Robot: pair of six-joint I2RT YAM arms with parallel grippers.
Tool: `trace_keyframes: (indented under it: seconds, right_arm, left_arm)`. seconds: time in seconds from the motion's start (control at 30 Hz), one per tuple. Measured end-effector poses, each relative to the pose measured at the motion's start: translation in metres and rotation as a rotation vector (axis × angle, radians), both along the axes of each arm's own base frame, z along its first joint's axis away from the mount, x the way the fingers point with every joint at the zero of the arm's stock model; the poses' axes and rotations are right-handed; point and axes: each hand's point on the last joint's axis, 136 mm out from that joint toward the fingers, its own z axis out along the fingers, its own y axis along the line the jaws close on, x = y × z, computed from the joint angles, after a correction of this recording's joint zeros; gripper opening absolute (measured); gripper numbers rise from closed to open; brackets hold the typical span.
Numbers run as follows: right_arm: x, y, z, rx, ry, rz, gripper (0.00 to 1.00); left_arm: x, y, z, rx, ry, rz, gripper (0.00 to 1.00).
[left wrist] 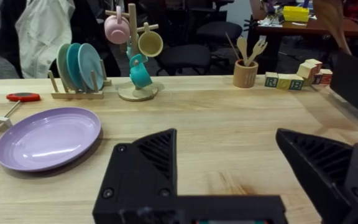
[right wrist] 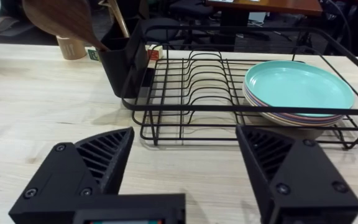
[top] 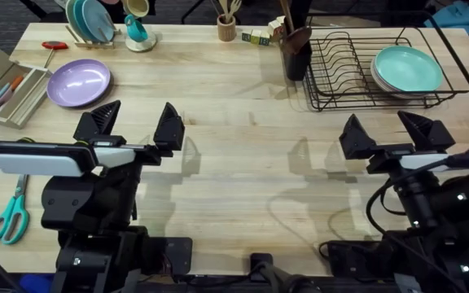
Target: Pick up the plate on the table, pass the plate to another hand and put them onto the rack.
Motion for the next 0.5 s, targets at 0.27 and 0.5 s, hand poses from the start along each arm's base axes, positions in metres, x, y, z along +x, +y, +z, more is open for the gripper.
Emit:
trace_keyframes:
  seconds: [0.27, 0.5]
  right_arm:
    - [-0.0001, 0.0000, -0.0008, 0.000, 0.003, 0.000, 0.996]
    - [-0.0001, -0.0002, -0.0003, -0.001, 0.001, -0.001, 0.996]
  left_arm:
    - [0.0000, 0.0000, -0.0003, 0.000, 0.001, 0.000, 0.993]
    - [0.0000, 0.0008, -0.0002, 0.000, 0.001, 0.005, 0.993]
